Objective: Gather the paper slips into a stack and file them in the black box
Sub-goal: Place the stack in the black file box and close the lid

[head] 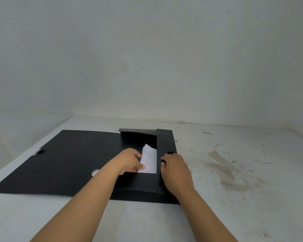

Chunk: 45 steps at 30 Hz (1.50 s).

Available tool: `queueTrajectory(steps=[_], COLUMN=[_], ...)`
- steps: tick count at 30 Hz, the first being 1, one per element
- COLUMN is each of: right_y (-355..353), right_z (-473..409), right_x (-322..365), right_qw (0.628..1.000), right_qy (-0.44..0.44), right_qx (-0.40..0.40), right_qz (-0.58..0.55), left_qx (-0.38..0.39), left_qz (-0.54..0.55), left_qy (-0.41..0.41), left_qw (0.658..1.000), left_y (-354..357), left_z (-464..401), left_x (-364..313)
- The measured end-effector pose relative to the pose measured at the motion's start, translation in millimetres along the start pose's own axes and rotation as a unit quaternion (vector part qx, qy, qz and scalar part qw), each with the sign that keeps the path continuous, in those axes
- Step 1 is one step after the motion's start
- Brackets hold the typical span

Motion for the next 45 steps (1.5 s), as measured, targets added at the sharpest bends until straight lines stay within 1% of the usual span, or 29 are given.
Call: queueTrajectory(steps=[3, 6, 8, 11, 13, 15, 17, 19, 22, 24, 25, 27, 28, 30, 31, 32, 33, 35, 37, 39, 41, 43, 45], right_y=[1.0, 3.5, 5.1, 5.8, 6.8, 8.4, 10.1, 10.4, 11.0, 12.8, 13.6, 13.2, 13.2, 12.1, 10.3, 9.2, 8.0, 6.3, 5.5, 7.6, 10.0, 9.3, 8.1], right_z=[-1.2, -2.0, -2.4, -3.1, -3.2, -2.6, -2.2, -1.8, -2.2, -2.0, -2.0, -1.3, -0.9, -0.5, 0.0, 0.0, -0.3, -0.5, -0.3, -0.8, -1.3, -1.3, -0.8], right_x=[0.1, -0.3, -1.0, -0.9, 0.1, 0.9, 0.7, 0.8, 1.3, 3.2, 3.7, 4.7, 5.4, 5.5, 4.7, 3.9, 2.5, 0.4, -0.1, 0.3, 0.9, 1.1, 1.1], right_qw=[1.0, 1.0, 1.0, 1.0, 1.0, 1.0, 1.0, 1.0, 1.0, 0.999, 0.998, 0.998, 0.998, 0.998, 0.998, 0.998, 0.999, 0.999, 0.999, 0.998, 0.997, 0.997, 0.998], right_qy=[-0.006, -0.012, -0.013, -0.016, -0.022, -0.023, -0.017, -0.01, -0.004, -0.014, -0.016, -0.013, -0.011, 0.0, 0.014, 0.024, 0.021, 0.013, 0.015, 0.007, -0.001, -0.004, -0.005], right_qx=[-0.005, -0.011, -0.016, -0.019, -0.014, -0.006, 0.002, 0.008, 0.02, 0.037, 0.044, 0.052, 0.054, 0.053, 0.051, 0.047, 0.044, 0.041, 0.04, 0.054, 0.069, 0.065, 0.056], right_qz=[-0.001, -0.003, -0.004, -0.002, 0.003, 0.012, 0.017, 0.018, 0.02, 0.037, 0.042, 0.038, 0.036, 0.034, 0.028, 0.02, 0.014, 0.005, -0.003, 0.012, 0.029, 0.029, 0.02], left_qx=[0.003, -0.027, -0.069, -0.123, -0.131, -0.142, -0.162, -0.204, -0.302, -0.372, -0.407, -0.454, -0.453, -0.421, -0.405, -0.397, -0.397, -0.414, -0.437, -0.462, -0.495, -0.536, -0.585], left_qz=[-0.026, -0.091, -0.173, -0.288, -0.32, -0.327, -0.305, -0.264, -0.185, -0.135, -0.124, -0.13, -0.128, -0.11, -0.098, -0.083, -0.062, 0.013, 0.1, 0.163, 0.228, 0.298, 0.326], left_qy=[0.011, 0.021, 0.036, 0.06, 0.056, 0.048, 0.067, 0.107, 0.14, 0.125, 0.101, 0.016, -0.039, -0.137, -0.165, -0.177, -0.173, -0.149, -0.119, -0.077, -0.028, 0.03, 0.09], left_qw=[1.0, 0.995, 0.982, 0.948, 0.937, 0.933, 0.936, 0.937, 0.925, 0.91, 0.899, 0.881, 0.881, 0.89, 0.894, 0.897, 0.899, 0.898, 0.886, 0.868, 0.838, 0.789, 0.737], left_y=[14.3, 18.2, 15.7, 15.4, 18.0, 18.7, 16.6, 11.0, -11.7, -36.4, -50.9, -80.6, -92.5, -108.4, -112.8, -115.7, -116.6, -117.1, -118.7, -120.5, -122.0, -123.2, -123.6], left_z=[-0.3, -2.3, -6.0, -7.5, -10.3, -11.2, -12.2, -3.3, 21.4, 37.3, 43.6, 48.2, 49.5, 50.2, 51.1, 52.3, 53.6, 59.1, 64.6, 67.1, 70.4, 81.2, 98.8], left_x=[-10.3, -14.0, -15.5, -19.5, -17.4, -12.1, -6.2, -1.4, 13.3, 32.8, 47.0, 83.5, 102.8, 135.5, 145.7, 151.0, 150.8, 144.4, 140.8, 139.2, 140.7, 141.9, 139.0])
Point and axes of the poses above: each hand's wrist, its own z-axis away from the middle knuckle, its own y-axis out of the palm, x = y × z, the point moved 7 cm from there along -z, towards the middle knuckle, and after that the axes turned 8 degrees about -y, right-handed, at the moved point
